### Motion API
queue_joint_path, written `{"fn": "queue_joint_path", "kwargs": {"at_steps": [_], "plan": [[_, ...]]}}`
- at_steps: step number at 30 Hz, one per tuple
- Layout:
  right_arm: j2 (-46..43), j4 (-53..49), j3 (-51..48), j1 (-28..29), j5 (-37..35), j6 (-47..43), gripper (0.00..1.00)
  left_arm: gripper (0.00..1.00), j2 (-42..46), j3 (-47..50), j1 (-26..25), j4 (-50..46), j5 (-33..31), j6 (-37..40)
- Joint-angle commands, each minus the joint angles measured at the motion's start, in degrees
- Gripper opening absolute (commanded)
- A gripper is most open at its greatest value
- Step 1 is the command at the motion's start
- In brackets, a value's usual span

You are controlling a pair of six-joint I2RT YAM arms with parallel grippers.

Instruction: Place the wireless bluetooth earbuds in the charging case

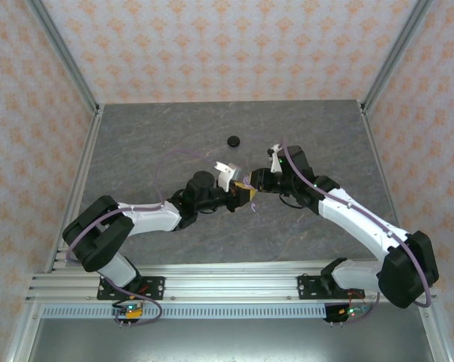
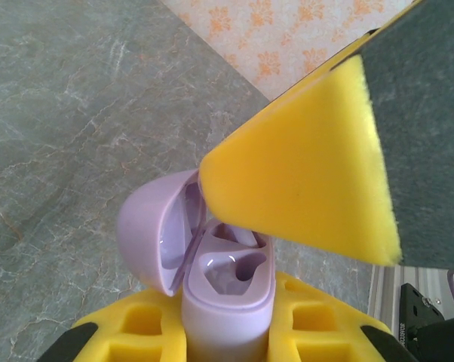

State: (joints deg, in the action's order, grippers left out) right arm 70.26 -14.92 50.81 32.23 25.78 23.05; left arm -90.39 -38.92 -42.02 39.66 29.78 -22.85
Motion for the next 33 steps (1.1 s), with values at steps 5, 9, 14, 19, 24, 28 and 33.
{"fn": "queue_joint_path", "kwargs": {"at_steps": [5,9,14,19,24,28,33], "plan": [[-1.8,0.7,-1.6,0.7,1.4,-1.3,0.21,0.04,0.4,-1.9,-0.5,0.6,-1.5,-0.7],[-2.1,0.4,-1.9,0.8,2.2,-1.8,0.22,0.03,0.9,-1.9,-0.5,0.6,-1.6,-0.4],[-2.1,0.0,-1.9,0.9,3.7,-2.6,0.23,0.04,1.7,-1.9,-0.5,0.2,-1.0,1.2],[-2.1,-0.7,-1.7,0.8,5.3,-3.4,0.24,0.04,2.4,-2.0,-0.5,-0.5,-0.6,2.7],[-2.1,-1.5,-1.4,0.9,6.7,-4.2,0.27,0.04,3.2,-2.0,-0.5,-0.5,0.1,4.0],[-2.1,-2.2,-1.1,0.9,6.6,-4.6,0.32,0.04,3.9,-1.9,-0.6,-0.5,0.6,5.2],[-3.9,-2.7,-0.6,1.0,6.5,-4.7,0.4,0.04,5.2,-1.9,-1.0,-3.0,0.0,8.1]]}}
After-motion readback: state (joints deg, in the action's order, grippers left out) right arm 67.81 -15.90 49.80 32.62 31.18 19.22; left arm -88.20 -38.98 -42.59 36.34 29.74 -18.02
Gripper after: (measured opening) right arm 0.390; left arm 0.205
